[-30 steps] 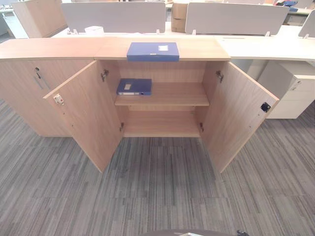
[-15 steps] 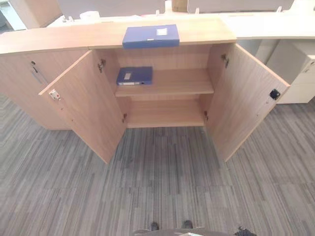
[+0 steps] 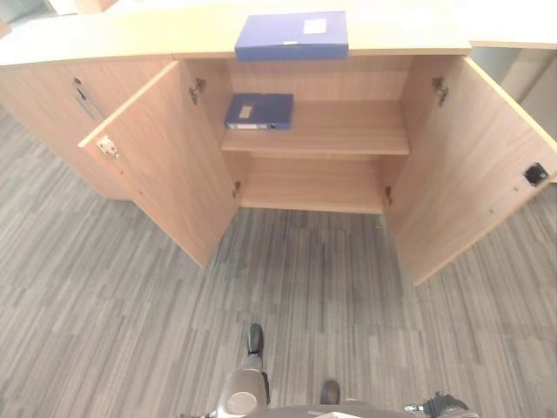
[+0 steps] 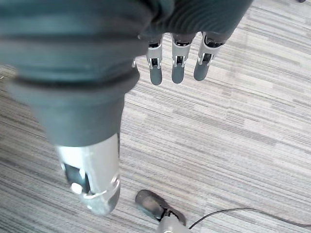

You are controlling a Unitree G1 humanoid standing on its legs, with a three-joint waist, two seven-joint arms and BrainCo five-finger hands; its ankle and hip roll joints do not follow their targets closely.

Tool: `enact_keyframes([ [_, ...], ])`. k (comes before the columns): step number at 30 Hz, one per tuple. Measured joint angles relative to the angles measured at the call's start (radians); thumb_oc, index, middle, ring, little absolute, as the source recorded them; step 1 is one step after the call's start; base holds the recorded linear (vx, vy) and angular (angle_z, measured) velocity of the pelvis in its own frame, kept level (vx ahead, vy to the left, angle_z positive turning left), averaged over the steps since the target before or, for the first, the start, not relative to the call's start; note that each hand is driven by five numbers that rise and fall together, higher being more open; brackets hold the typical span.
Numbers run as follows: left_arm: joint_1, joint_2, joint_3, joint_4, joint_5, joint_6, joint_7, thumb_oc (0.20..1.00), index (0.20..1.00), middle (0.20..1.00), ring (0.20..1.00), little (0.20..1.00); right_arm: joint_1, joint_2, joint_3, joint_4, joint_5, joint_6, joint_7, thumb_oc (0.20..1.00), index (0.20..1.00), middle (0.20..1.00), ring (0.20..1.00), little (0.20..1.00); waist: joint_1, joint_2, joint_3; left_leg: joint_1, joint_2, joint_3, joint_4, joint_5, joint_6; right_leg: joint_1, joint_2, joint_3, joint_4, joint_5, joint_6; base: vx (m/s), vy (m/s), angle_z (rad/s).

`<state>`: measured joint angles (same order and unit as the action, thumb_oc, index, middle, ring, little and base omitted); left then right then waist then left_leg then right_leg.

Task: Put the empty folder in the office cabinet

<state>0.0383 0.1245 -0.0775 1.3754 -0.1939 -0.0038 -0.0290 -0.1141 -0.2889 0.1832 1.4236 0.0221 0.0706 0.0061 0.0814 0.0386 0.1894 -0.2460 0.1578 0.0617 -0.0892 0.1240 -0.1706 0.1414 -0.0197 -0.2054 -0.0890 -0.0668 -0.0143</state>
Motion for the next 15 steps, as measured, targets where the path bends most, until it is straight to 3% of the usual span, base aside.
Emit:
enact_keyframes([
  [2, 0.014, 0.002, 0.002, -0.002, -0.002, 0.001, 0.001, 1.000, 1.000, 1.000, 1.000, 1.000, -0.004, -0.002, -0.002, -0.001, 0.000, -0.002, 0.001, 1.000, 1.000, 1.000, 1.000, 1.000, 0.026, 0.008, -0.003, -0.008, -0.004, -0.020, 0.000, 0.022, 0.002, 0.022, -0.011, 0.039, 0.006, -0.003, 0.011, 0.41, 0.225, -0.64],
  [4, 0.046, 0.004, 0.010, -0.005, -0.008, -0.002, 0.002, 1.000, 1.000, 1.000, 1.000, 1.000, 0.002, 0.000, -0.022, 0.000, -0.001, -0.003, 0.002, 1.000, 1.000, 1.000, 1.000, 1.000, 0.041, 0.013, -0.015, 0.030, -0.036, -0.042, 0.000, 0.050, 0.031, 0.083, -0.047, 0.073, 0.007, -0.037, 0.063, 0.54, 0.334, -0.78],
  [5, 0.078, -0.006, 0.040, 0.008, -0.005, -0.007, 0.009, 1.000, 1.000, 1.000, 1.000, 1.000, 0.020, 0.003, -0.058, 0.003, 0.000, -0.004, 0.001, 1.000, 1.000, 1.000, 1.000, 1.000, 0.045, 0.002, -0.040, 0.071, -0.075, -0.038, 0.012, 0.073, 0.057, 0.118, -0.088, 0.074, 0.017, -0.077, 0.097, 0.36, 0.335, -0.46],
  [6, 0.075, -0.009, 0.054, 0.015, -0.004, -0.007, 0.013, 1.000, 1.000, 1.000, 1.000, 1.000, 0.051, 0.011, -0.085, 0.003, 0.004, -0.004, 0.002, 1.000, 1.000, 1.000, 1.000, 1.000, 0.046, -0.009, -0.050, 0.090, -0.101, -0.017, 0.028, 0.092, 0.059, 0.113, -0.114, 0.073, 0.089, -0.113, 0.116, 0.25, 0.420, -0.28],
  [7, 0.078, -0.020, 0.058, 0.023, 0.003, -0.009, 0.018, 1.000, 1.000, 1.000, 1.000, 1.000, 0.074, 0.029, -0.097, 0.004, 0.025, -0.003, 0.003, 1.000, 1.000, 1.000, 1.000, 1.000, 0.040, -0.036, -0.069, 0.125, -0.138, -0.005, 0.020, 0.069, 0.114, 0.014, -0.166, 0.045, 0.329, -0.138, 0.122, 0.13, 0.310, -0.17],
  [8, 0.082, -0.026, 0.062, 0.026, 0.003, -0.012, 0.019, 1.000, 1.000, 1.000, 1.000, 1.000, 0.084, 0.040, -0.109, 0.002, 0.040, 0.000, 0.001, 1.000, 1.000, 1.000, 1.000, 1.000, 0.039, -0.026, -0.087, 0.149, -0.147, 0.015, 0.015, 0.083, 0.141, -0.062, -0.208, 0.025, 0.509, -0.120, 0.114, 0.20, 0.386, -0.26],
  [9, 0.077, -0.022, 0.076, 0.037, 0.003, -0.010, 0.022, 1.000, 1.000, 1.000, 1.000, 1.000, 0.076, 0.061, -0.096, -0.007, 0.060, 0.000, 0.001, 1.000, 1.000, 1.000, 1.000, 1.000, 0.034, -0.047, -0.080, 0.169, -0.174, 0.020, 0.030, 0.072, 0.180, -0.196, -0.287, 0.044, 0.794, -0.049, 0.121, 0.34, 0.333, -0.14],
  [10, 0.071, -0.017, 0.062, 0.034, 0.003, -0.008, 0.022, 1.000, 1.000, 1.000, 1.000, 1.000, 0.099, 0.068, -0.108, -0.025, 0.085, -0.001, 0.001, 1.000, 1.000, 1.000, 1.000, 1.000, 0.013, -0.058, -0.079, 0.202, -0.210, 0.010, 0.039, 0.038, 0.217, -0.278, -0.366, 0.012, 0.944, -0.057, 0.107, 0.34, 0.325, 0.13],
  [11, 0.068, -0.012, 0.035, 0.033, 0.004, -0.008, 0.025, 1.000, 1.000, 1.000, 1.000, 1.000, 0.099, 0.067, -0.110, -0.031, 0.102, -0.003, -0.008, 1.000, 1.000, 1.000, 1.000, 1.000, 0.000, -0.053, -0.072, 0.220, -0.226, -0.002, 0.046, 0.025, 0.234, -0.305, -0.404, -0.022, 0.969, -0.066, 0.096, 0.27, 0.087, 0.22],
  [12, 0.069, -0.010, 0.006, 0.017, 0.002, -0.012, 0.028, 1.000, 1.000, 1.000, 1.000, 1.000, 0.099, 0.056, -0.122, -0.037, 0.137, -0.003, -0.020, 1.000, 1.000, 1.000, 1.000, 1.000, -0.006, -0.031, -0.070, 0.242, -0.227, -0.012, 0.035, 0.002, 0.252, -0.362, -0.394, -0.020, 0.932, -0.084, 0.099, 0.18, -0.069, 0.18],
  [13, 0.068, -0.014, -0.003, 0.010, 0.002, -0.017, 0.031, 1.000, 1.000, 1.000, 1.000, 1.000, 0.090, 0.049, -0.120, -0.044, 0.153, -0.006, -0.022, 1.000, 1.000, 1.000, 1.000, 1.000, -0.020, -0.016, -0.063, 0.255, -0.223, -0.024, 0.035, -0.019, 0.244, -0.388, -0.365, -0.033, 0.873, -0.096, 0.101, 0.29, -0.131, 0.23],
  [14, 0.062, -0.003, 0.001, -0.009, 0.002, -0.028, 0.039, 1.000, 1.000, 1.000, 1.000, 1.000, 0.071, 0.048, -0.119, -0.057, 0.174, -0.017, -0.027, 1.000, 1.000, 1.000, 1.000, 1.000, -0.043, -0.003, -0.042, 0.260, -0.213, -0.036, 0.033, -0.009, 0.221, -0.395, -0.309, -0.024, 0.717, -0.102, 0.113, 0.29, -0.156, 0.48],
  [15, 0.058, 0.005, 0.000, -0.012, 0.003, -0.033, 0.039, 1.000, 1.000, 1.000, 1.000, 1.000, 0.071, 0.050, -0.119, -0.057, 0.189, -0.023, -0.029, 1.000, 1.000, 1.000, 1.000, 1.000, -0.050, 0.003, -0.034, 0.274, -0.217, -0.055, 0.028, -0.038, 0.187, -0.400, -0.272, -0.018, 0.599, -0.099, 0.125, 0.30, -0.157, 0.61],
])
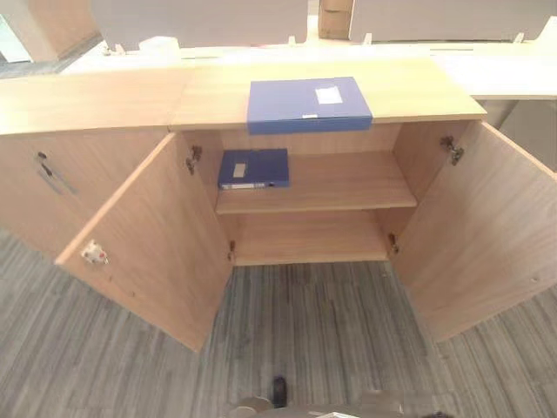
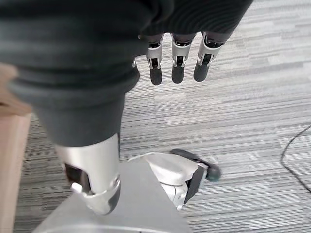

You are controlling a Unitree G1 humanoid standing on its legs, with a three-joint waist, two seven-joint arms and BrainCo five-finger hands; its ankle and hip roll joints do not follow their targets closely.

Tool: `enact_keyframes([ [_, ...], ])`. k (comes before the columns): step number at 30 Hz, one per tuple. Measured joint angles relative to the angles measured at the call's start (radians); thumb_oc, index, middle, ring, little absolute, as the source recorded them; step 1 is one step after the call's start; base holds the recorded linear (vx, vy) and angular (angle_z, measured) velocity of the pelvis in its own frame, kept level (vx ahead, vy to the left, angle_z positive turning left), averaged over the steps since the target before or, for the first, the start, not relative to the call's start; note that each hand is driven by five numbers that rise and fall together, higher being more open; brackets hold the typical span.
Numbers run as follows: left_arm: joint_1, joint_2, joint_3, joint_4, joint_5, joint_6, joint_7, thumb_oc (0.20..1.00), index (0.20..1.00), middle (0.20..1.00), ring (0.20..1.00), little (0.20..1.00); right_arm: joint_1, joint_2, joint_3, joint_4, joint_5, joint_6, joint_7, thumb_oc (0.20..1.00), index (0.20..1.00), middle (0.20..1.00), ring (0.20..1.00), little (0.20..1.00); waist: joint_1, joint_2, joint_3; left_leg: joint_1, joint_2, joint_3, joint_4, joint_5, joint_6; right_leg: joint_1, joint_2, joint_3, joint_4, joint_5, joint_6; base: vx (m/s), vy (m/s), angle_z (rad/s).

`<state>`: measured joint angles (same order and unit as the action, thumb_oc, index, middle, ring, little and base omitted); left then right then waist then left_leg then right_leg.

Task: Put the empty folder in the office cabinet

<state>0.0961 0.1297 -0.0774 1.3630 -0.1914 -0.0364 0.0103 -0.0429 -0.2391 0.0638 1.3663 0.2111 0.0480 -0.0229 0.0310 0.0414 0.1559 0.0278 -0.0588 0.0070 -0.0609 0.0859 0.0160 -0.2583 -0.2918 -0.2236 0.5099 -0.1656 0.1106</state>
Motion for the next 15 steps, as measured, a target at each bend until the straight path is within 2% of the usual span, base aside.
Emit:
enact_keyframes([
  [1, -0.012, 0.017, 0.000, 0.003, 0.001, -0.002, 0.003, 1.000, 1.000, 1.000, 1.000, 1.000, 0.002, 0.004, 0.000, 0.003, 0.009, 0.001, -0.002, 1.000, 1.000, 1.000, 1.000, 1.000, -0.005, -0.026, 0.008, 0.015, -0.019, -0.020, -0.005, -0.004, -0.006, 0.009, 0.033, 0.017, -0.184, 0.031, 0.033, 0.26, -0.126, 0.63],
  [2, -0.019, 0.026, 0.002, 0.012, 0.002, 0.001, 0.004, 1.000, 1.000, 1.000, 1.000, 1.000, 0.001, 0.007, -0.001, 0.008, 0.011, 0.000, -0.004, 1.000, 1.000, 1.000, 1.000, 1.000, -0.011, -0.032, 0.013, 0.013, -0.031, -0.041, -0.009, -0.011, -0.005, 0.022, 0.056, 0.051, -0.272, 0.050, 0.046, 0.25, -0.114, 0.78],
  [3, -0.019, 0.031, 0.002, 0.012, 0.002, 0.001, 0.006, 1.000, 1.000, 1.000, 1.000, 1.000, -0.001, 0.009, -0.002, 0.010, 0.012, 0.000, -0.008, 1.000, 1.000, 1.000, 1.000, 1.000, -0.025, -0.033, 0.017, 0.014, -0.041, -0.053, -0.004, -0.025, 0.015, 0.030, 0.065, 0.069, -0.310, 0.067, 0.050, 0.21, -0.123, 0.87],
  [4, -0.015, 0.036, 0.001, 0.006, 0.003, -0.003, 0.010, 1.000, 1.000, 1.000, 1.000, 1.000, 0.023, 0.012, -0.031, 0.013, 0.029, 0.000, -0.010, 1.000, 1.000, 1.000, 1.000, 1.000, -0.024, -0.059, 0.018, 0.039, -0.053, -0.047, -0.014, -0.026, 0.016, 0.041, 0.080, 0.077, -0.314, 0.088, 0.027, 0.20, -0.144, 0.74],
  [5, -0.008, 0.034, -0.001, 0.002, 0.003, -0.005, 0.014, 1.000, 1.000, 1.000, 1.000, 1.000, 0.028, 0.015, -0.042, 0.016, 0.042, 0.000, -0.011, 1.000, 1.000, 1.000, 1.000, 1.000, -0.021, -0.070, 0.015, 0.052, -0.057, -0.049, -0.016, -0.029, 0.020, 0.053, 0.084, 0.087, -0.323, 0.124, 0.003, 0.12, -0.107, 0.48],
  [6, -0.007, 0.028, -0.002, -0.001, 0.003, -0.005, 0.018, 1.000, 1.000, 1.000, 1.000, 1.000, 0.028, 0.017, -0.043, 0.019, 0.047, 0.000, -0.011, 1.000, 1.000, 1.000, 1.000, 1.000, -0.019, -0.072, 0.014, 0.057, -0.055, -0.051, -0.017, -0.035, 0.018, 0.057, 0.081, 0.077, -0.329, 0.142, 0.003, 0.13, -0.140, 0.09],
  [7, 0.027, 0.013, 0.000, 0.000, 0.003, -0.005, 0.020, 1.000, 1.000, 1.000, 1.000, 1.000, 0.026, 0.024, -0.046, 0.017, 0.047, -0.007, -0.011, 1.000, 1.000, 1.000, 1.000, 1.000, -0.015, -0.065, -0.002, 0.056, -0.036, -0.048, -0.017, -0.054, 0.001, 0.074, 0.101, 0.066, -0.378, 0.192, 0.001, 0.13, -0.127, -0.11],
  [9, 0.031, 0.004, 0.002, 0.011, 0.002, 0.000, 0.021, 1.000, 1.000, 1.000, 1.000, 1.000, 0.025, 0.026, -0.045, 0.014, 0.046, -0.007, -0.010, 1.000, 1.000, 1.000, 1.000, 1.000, -0.017, -0.065, -0.007, 0.053, -0.006, -0.044, -0.022, -0.068, -0.012, 0.100, 0.130, 0.041, -0.452, 0.230, 0.005, 0.14, -0.115, -0.22],
  [11, 0.046, 0.012, 0.007, 0.013, 0.003, 0.007, 0.025, 1.000, 1.000, 1.000, 1.000, 1.000, 0.033, 0.030, -0.039, 0.013, 0.046, -0.006, -0.011, 1.000, 1.000, 1.000, 1.000, 1.000, -0.017, -0.066, -0.023, 0.055, 0.025, -0.038, -0.019, -0.074, -0.023, 0.141, 0.163, 0.002, -0.534, 0.262, -0.006, 0.12, -0.061, -0.13],
  [13, 0.049, 0.017, 0.011, 0.013, 0.005, 0.011, 0.029, 1.000, 1.000, 1.000, 1.000, 1.000, 0.059, 0.027, -0.038, 0.011, 0.046, -0.005, -0.012, 1.000, 1.000, 1.000, 1.000, 1.000, -0.023, -0.083, -0.047, 0.072, 0.051, -0.032, -0.022, -0.093, -0.041, 0.186, 0.194, -0.008, -0.598, 0.330, -0.060, 0.14, -0.079, -0.07],
  [14, 0.051, 0.015, 0.011, 0.012, 0.009, 0.011, 0.029, 1.000, 1.000, 1.000, 1.000, 1.000, 0.073, 0.022, -0.038, 0.010, 0.046, -0.005, -0.014, 1.000, 1.000, 1.000, 1.000, 1.000, -0.022, -0.080, -0.069, 0.093, 0.077, -0.025, -0.021, -0.105, -0.057, 0.204, 0.222, -0.007, -0.600, 0.320, -0.075, 0.14, -0.087, -0.09],
  [15, 0.051, 0.016, 0.011, 0.012, 0.016, 0.011, 0.029, 1.000, 1.000, 1.000, 1.000, 1.000, 0.077, 0.021, -0.038, 0.009, 0.046, -0.005, -0.014, 1.000, 1.000, 1.000, 1.000, 1.000, -0.023, -0.079, -0.086, 0.096, 0.086, -0.021, -0.018, -0.105, -0.058, 0.208, 0.232, -0.007, -0.600, 0.314, -0.083, 0.10, -0.068, -0.13],
])
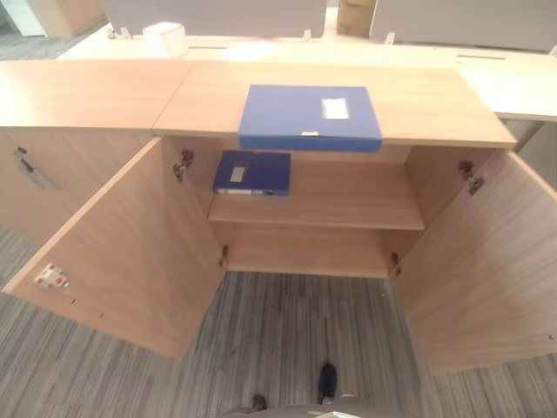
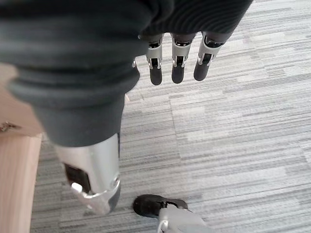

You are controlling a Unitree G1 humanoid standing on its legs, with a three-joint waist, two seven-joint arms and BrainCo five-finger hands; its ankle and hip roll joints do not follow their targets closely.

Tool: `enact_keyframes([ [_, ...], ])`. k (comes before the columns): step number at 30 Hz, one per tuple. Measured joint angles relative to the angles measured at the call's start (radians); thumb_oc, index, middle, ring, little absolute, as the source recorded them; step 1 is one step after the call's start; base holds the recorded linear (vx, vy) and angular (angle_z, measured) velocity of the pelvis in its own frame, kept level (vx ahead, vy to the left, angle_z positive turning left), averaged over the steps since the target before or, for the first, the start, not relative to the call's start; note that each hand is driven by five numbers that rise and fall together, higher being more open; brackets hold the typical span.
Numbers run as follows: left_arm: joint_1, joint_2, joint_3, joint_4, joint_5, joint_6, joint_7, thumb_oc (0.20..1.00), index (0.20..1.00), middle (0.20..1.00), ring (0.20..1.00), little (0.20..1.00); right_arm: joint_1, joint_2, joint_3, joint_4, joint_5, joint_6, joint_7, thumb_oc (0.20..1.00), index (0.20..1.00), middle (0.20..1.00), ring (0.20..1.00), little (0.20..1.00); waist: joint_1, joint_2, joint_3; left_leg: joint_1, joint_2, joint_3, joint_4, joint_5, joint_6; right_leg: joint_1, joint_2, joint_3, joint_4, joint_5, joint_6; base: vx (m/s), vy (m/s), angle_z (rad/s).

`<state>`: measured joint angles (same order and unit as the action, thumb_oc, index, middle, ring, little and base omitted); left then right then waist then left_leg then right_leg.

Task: Put the empty folder in the office cabinet

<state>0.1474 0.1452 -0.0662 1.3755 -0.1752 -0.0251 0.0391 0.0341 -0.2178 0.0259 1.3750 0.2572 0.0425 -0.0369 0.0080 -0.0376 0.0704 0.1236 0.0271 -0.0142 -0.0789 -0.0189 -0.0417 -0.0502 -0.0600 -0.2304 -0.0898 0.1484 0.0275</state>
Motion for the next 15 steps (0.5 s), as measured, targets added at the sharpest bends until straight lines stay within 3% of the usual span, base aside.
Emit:
enact_keyframes([
  [3, -0.021, -0.001, -0.002, -0.003, 0.027, -0.002, 0.000, 1.000, 1.000, 1.000, 1.000, 1.000, 0.002, -0.004, 0.013, -0.012, 0.000, -0.003, 0.000, 1.000, 1.000, 1.000, 1.000, 1.000, -0.001, 0.004, -0.018, 0.019, 0.024, 0.010, 0.018, -0.010, -0.015, 0.024, 0.026, -0.001, 0.003, -0.012, -0.024, 0.12, -0.087, -0.03],
  [9, -0.072, 0.012, -0.001, -0.029, 0.025, -0.003, 0.018, 1.000, 1.000, 1.000, 1.000, 1.000, 0.003, -0.019, 0.013, -0.015, 0.000, -0.006, 0.004, 1.000, 1.000, 1.000, 1.000, 1.000, -0.002, 0.043, -0.014, 0.026, 0.039, 0.009, 0.016, -0.027, -0.032, 0.034, 0.038, -0.007, 0.003, -0.026, -0.022, 0.09, -0.101, 0.03],
  [11, -0.105, 0.045, 0.020, -0.051, 0.024, 0.025, 0.011, 1.000, 1.000, 1.000, 1.000, 1.000, 0.003, -0.025, 0.021, -0.013, -0.002, -0.005, 0.011, 1.000, 1.000, 1.000, 1.000, 1.000, -0.007, 0.048, -0.014, 0.035, 0.041, 0.010, 0.023, -0.038, -0.043, 0.032, 0.041, -0.007, 0.003, -0.027, -0.022, 0.07, -0.076, -0.01],
  [12, -0.179, 0.132, -0.013, -0.050, 0.018, 0.044, 0.020, 1.000, 1.000, 1.000, 1.000, 1.000, -0.003, -0.035, 0.038, 0.000, -0.005, -0.006, 0.015, 1.000, 1.000, 1.000, 1.000, 1.000, -0.002, 0.050, -0.004, 0.028, 0.056, 0.026, 0.025, -0.039, -0.048, 0.032, 0.053, -0.001, 0.004, -0.033, -0.030, -0.11, -0.114, -0.19],
  [13, -0.178, 0.162, -0.012, -0.116, 0.000, 0.027, 0.042, 1.000, 1.000, 1.000, 1.000, 1.000, -0.007, -0.039, 0.038, -0.009, -0.005, -0.013, 0.013, 1.000, 1.000, 1.000, 1.000, 1.000, -0.004, 0.053, 0.003, 0.024, 0.062, 0.035, 0.047, -0.040, -0.057, 0.036, 0.061, 0.001, 0.011, -0.039, -0.028, -0.19, -0.169, -0.31],
  [14, -0.097, 0.201, -0.012, -0.460, -0.057, 0.009, 0.051, 1.000, 1.000, 1.000, 1.000, 1.000, -0.006, -0.040, 0.027, -0.044, -0.004, -0.022, 0.014, 1.000, 1.000, 1.000, 1.000, 1.000, -0.007, 0.041, 0.038, -0.039, 0.058, 0.038, 0.183, -0.059, -0.063, 0.002, 0.062, 0.022, 0.091, -0.086, -0.046, -0.20, -0.153, -0.15],
  [15, -0.095, 0.226, -0.017, -0.558, -0.064, -0.017, 0.047, 1.000, 1.000, 1.000, 1.000, 1.000, 0.006, -0.037, 0.027, -0.046, -0.004, -0.024, 0.012, 1.000, 1.000, 1.000, 1.000, 1.000, -0.012, 0.015, 0.050, -0.068, 0.043, 0.034, 0.243, -0.066, -0.074, -0.008, 0.036, 0.034, 0.110, -0.096, -0.039, -0.18, -0.147, 0.26],
])
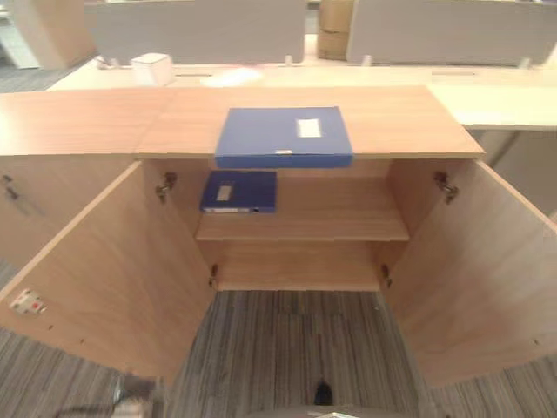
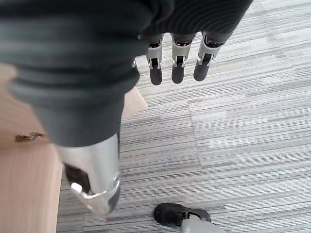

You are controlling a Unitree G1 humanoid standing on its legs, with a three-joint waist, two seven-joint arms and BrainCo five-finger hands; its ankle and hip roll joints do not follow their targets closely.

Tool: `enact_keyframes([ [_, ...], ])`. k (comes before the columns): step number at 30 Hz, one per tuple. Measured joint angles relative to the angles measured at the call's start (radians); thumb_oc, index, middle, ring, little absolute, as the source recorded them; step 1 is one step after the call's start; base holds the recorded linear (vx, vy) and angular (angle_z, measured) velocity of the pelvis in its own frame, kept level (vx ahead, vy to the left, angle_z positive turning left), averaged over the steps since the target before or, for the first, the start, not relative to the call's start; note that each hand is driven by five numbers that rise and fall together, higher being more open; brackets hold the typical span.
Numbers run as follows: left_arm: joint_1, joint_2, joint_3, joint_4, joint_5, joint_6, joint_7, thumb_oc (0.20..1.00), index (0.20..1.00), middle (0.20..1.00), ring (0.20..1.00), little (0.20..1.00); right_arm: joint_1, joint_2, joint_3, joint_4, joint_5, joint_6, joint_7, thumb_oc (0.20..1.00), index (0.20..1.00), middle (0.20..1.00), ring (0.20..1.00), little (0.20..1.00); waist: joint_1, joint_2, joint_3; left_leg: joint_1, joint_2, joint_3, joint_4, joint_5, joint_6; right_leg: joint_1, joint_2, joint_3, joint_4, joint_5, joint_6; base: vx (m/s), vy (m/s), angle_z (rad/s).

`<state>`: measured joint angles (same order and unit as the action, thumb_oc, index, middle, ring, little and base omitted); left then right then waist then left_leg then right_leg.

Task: Put the empty folder in the office cabinet

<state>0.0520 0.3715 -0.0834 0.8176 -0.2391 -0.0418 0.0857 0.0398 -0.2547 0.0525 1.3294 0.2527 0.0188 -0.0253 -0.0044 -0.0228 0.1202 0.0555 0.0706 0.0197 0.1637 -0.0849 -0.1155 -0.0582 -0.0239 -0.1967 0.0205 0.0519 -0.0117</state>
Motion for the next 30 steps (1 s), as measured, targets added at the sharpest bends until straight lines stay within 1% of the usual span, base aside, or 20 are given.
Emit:
enact_keyframes([
  [1, -0.021, -0.010, 0.000, -0.122, -0.022, -0.052, -0.005, 1.000, 1.000, 1.000, 1.000, 1.000, 0.001, -0.005, -0.019, 0.008, 0.002, 0.004, -0.013, 1.000, 1.000, 1.000, 1.000, 1.000, 0.004, -0.017, 0.017, -0.085, -0.021, -0.022, 0.160, 0.015, -0.023, -0.011, -0.009, -0.002, 0.004, -0.016, -0.004, -0.09, -0.094, 0.30],
  [2, -0.036, -0.018, 0.002, -0.146, -0.036, -0.064, -0.004, 1.000, 1.000, 1.000, 1.000, 1.000, -0.002, -0.006, -0.020, 0.019, 0.002, 0.005, -0.019, 1.000, 1.000, 1.000, 1.000, 1.000, 0.001, -0.031, 0.038, -0.131, -0.026, -0.028, 0.250, 0.035, -0.050, -0.003, -0.021, -0.001, -0.003, -0.016, -0.007, -0.01, -0.032, 0.11],
  [4, -0.061, -0.055, 0.009, -0.157, -0.083, -0.081, 0.010, 1.000, 1.000, 1.000, 1.000, 1.000, -0.030, -0.023, -0.009, 0.027, 0.002, 0.003, -0.030, 1.000, 1.000, 1.000, 1.000, 1.000, 0.002, -0.037, 0.073, -0.228, -0.028, -0.019, 0.370, 0.096, -0.043, 0.027, -0.025, -0.010, -0.082, -0.027, 0.006, 0.08, 0.037, -0.35],
  [5, -0.055, -0.069, 0.011, -0.151, -0.097, -0.082, 0.011, 1.000, 1.000, 1.000, 1.000, 1.000, -0.040, -0.026, -0.004, 0.027, 0.002, 0.000, -0.032, 1.000, 1.000, 1.000, 1.000, 1.000, 0.005, -0.024, 0.074, -0.219, -0.015, 0.003, 0.313, 0.098, -0.029, 0.040, -0.016, -0.011, -0.105, -0.039, 0.032, 0.15, 0.120, -0.55],
  [6, -0.042, -0.101, 0.014, -0.153, -0.113, -0.082, 0.016, 1.000, 1.000, 1.000, 1.000, 1.000, -0.070, -0.048, 0.002, 0.026, 0.002, 0.003, -0.033, 1.000, 1.000, 1.000, 1.000, 1.000, 0.005, 0.040, 0.086, -0.217, 0.069, -0.013, 0.187, 0.111, -0.033, -0.036, 0.019, -0.020, 0.094, -0.082, -0.020, 0.16, 0.157, -0.38],
  [7, -0.052, -0.101, 0.018, -0.158, -0.114, -0.083, 0.017, 1.000, 1.000, 1.000, 1.000, 1.000, -0.067, -0.046, -0.006, 0.025, 0.001, 0.010, -0.033, 1.000, 1.000, 1.000, 1.000, 1.000, 0.002, 0.034, 0.101, -0.209, 0.084, -0.022, 0.132, 0.106, -0.039, -0.046, -0.003, -0.033, 0.124, -0.074, -0.068, 0.20, 0.186, -0.27],
  [8, -0.038, -0.117, 0.010, -0.175, -0.130, -0.078, 0.019, 1.000, 1.000, 1.000, 1.000, 1.000, -0.065, -0.052, -0.016, 0.013, 0.000, 0.009, -0.034, 1.000, 1.000, 1.000, 1.000, 1.000, 0.000, 0.046, 0.110, -0.194, 0.093, -0.060, -0.036, 0.111, -0.043, -0.053, 0.011, -0.028, 0.111, -0.087, -0.053, 0.16, 0.147, -0.14],
  [10, -0.030, -0.118, 0.008, -0.194, -0.130, -0.079, 0.019, 1.000, 1.000, 1.000, 1.000, 1.000, -0.076, -0.056, -0.017, 0.007, -0.006, 0.001, -0.034, 1.000, 1.000, 1.000, 1.000, 1.000, 0.008, 0.027, 0.122, -0.191, 0.069, -0.066, -0.128, 0.114, -0.046, -0.059, 0.001, 0.002, 0.060, -0.086, -0.052, 0.17, 0.162, -0.33],
  [11, -0.020, -0.118, 0.008, -0.189, -0.130, -0.075, 0.019, 1.000, 1.000, 1.000, 1.000, 1.000, -0.081, -0.055, -0.015, 0.008, -0.009, 0.003, -0.035, 1.000, 1.000, 1.000, 1.000, 1.000, 0.009, 0.031, 0.121, -0.186, 0.057, -0.053, -0.152, 0.119, -0.038, -0.019, 0.004, 0.015, -0.027, -0.090, 0.000, 0.14, 0.200, -0.44],
  [12, 0.022, -0.126, 0.009, -0.221, -0.129, -0.076, 0.018, 1.000, 1.000, 1.000, 1.000, 1.000, -0.079, -0.065, -0.018, 0.008, -0.010, 0.003, -0.034, 1.000, 1.000, 1.000, 1.000, 1.000, 0.016, 0.071, 0.109, -0.172, 0.099, -0.060, -0.188, 0.116, -0.018, -0.012, 0.056, 0.021, -0.018, -0.084, 0.010, 0.11, 0.206, -0.37],
  [13, 0.040, -0.119, 0.009, -0.261, -0.129, -0.081, 0.017, 1.000, 1.000, 1.000, 1.000, 1.000, -0.074, -0.072, -0.019, 0.004, -0.009, 0.003, -0.035, 1.000, 1.000, 1.000, 1.000, 1.000, 0.013, 0.089, 0.098, -0.171, 0.133, -0.074, -0.190, 0.076, -0.017, -0.023, 0.077, 0.025, 0.043, -0.087, 0.010, 0.06, 0.131, -0.23],
  [14, 0.034, -0.114, 0.015, -0.265, -0.127, -0.081, 0.013, 1.000, 1.000, 1.000, 1.000, 1.000, -0.056, -0.069, -0.034, -0.004, -0.009, 0.002, -0.038, 1.000, 1.000, 1.000, 1.000, 1.000, 0.013, 0.092, 0.100, -0.163, 0.139, -0.075, -0.192, 0.140, -0.054, -0.010, 0.077, 0.003, 0.035, -0.040, -0.055, 0.04, 0.120, -0.02],
  [15, 0.029, -0.115, 0.015, -0.273, -0.129, -0.072, 0.014, 1.000, 1.000, 1.000, 1.000, 1.000, -0.046, -0.061, -0.037, -0.022, -0.009, 0.003, -0.043, 1.000, 1.000, 1.000, 1.000, 1.000, 0.011, 0.079, 0.111, -0.170, 0.128, -0.072, -0.178, 0.145, -0.042, -0.017, 0.060, -0.003, 0.035, -0.053, -0.033, 0.02, 0.153, -0.05],
  [16, 0.037, -0.110, 0.015, -0.298, -0.126, -0.072, 0.012, 1.000, 1.000, 1.000, 1.000, 1.000, -0.041, -0.046, -0.033, -0.049, -0.009, -0.006, -0.044, 1.000, 1.000, 1.000, 1.000, 1.000, 0.012, 0.035, 0.112, -0.190, 0.077, -0.031, -0.153, 0.138, -0.031, -0.056, 0.009, 0.005, 0.038, -0.052, -0.021, 0.03, 0.193, -0.19],
  [17, 0.037, -0.110, 0.015, -0.307, -0.124, -0.073, 0.013, 1.000, 1.000, 1.000, 1.000, 1.000, -0.045, -0.043, -0.029, -0.063, -0.009, -0.010, -0.047, 1.000, 1.000, 1.000, 1.000, 1.000, 0.015, 0.021, 0.117, -0.187, 0.058, -0.017, -0.164, 0.139, -0.030, -0.072, -0.009, 0.022, 0.035, -0.049, -0.013, 0.02, 0.157, -0.32],
  [18, 0.041, -0.115, 0.015, -0.310, -0.117, -0.073, 0.014, 1.000, 1.000, 1.000, 1.000, 1.000, -0.057, -0.052, -0.025, -0.065, -0.009, -0.012, -0.049, 1.000, 1.000, 1.000, 1.000, 1.000, 0.010, 0.036, 0.114, -0.178, 0.045, -0.001, -0.178, 0.124, -0.010, -0.082, -0.014, 0.042, 0.008, -0.032, 0.012, 0.01, 0.087, -0.31],
  [19, 0.039, -0.119, 0.016, -0.311, -0.106, -0.073, 0.018, 1.000, 1.000, 1.000, 1.000, 1.000, -0.059, -0.053, -0.026, -0.068, -0.007, -0.011, -0.051, 1.000, 1.000, 1.000, 1.000, 1.000, 0.007, 0.047, 0.114, -0.169, 0.046, -0.001, -0.208, 0.147, -0.003, -0.081, -0.012, 0.046, -0.017, -0.004, 0.030, 0.00, 0.047, -0.17],
  [21, 0.030, -0.111, 0.026, -0.342, -0.106, -0.073, 0.037, 1.000, 1.000, 1.000, 1.000, 1.000, -0.057, -0.016, -0.023, -0.074, -0.005, -0.012, -0.050, 1.000, 1.000, 1.000, 1.000, 1.000, 0.016, 0.033, 0.120, -0.173, 0.027, 0.024, -0.243, 0.199, 0.023, -0.070, -0.027, 0.066, -0.081, 0.029, 0.068, 0.04, 0.060, -0.06],
  [26, 0.026, -0.097, 0.056, -0.413, -0.079, -0.077, 0.103, 1.000, 1.000, 1.000, 1.000, 1.000, -0.057, 0.030, -0.011, -0.081, -0.005, -0.014, -0.051, 1.000, 1.000, 1.000, 1.000, 1.000, 0.017, -0.004, 0.121, -0.168, -0.015, 0.027, -0.243, 0.209, 0.046, -0.049, -0.064, 0.079, -0.111, 0.063, 0.098, 0.04, 0.035, 0.12],
  [30, 0.029, -0.074, 0.080, -0.485, -0.009, -0.083, 0.168, 1.000, 1.000, 1.000, 1.000, 1.000, -0.067, 0.030, -0.009, -0.085, -0.005, -0.020, -0.059, 1.000, 1.000, 1.000, 1.000, 1.000, 0.022, -0.012, 0.120, -0.153, -0.017, 0.028, -0.241, 0.212, 0.055, -0.035, -0.063, 0.079, -0.107, 0.069, 0.089, 0.01, 0.004, 0.01],
])
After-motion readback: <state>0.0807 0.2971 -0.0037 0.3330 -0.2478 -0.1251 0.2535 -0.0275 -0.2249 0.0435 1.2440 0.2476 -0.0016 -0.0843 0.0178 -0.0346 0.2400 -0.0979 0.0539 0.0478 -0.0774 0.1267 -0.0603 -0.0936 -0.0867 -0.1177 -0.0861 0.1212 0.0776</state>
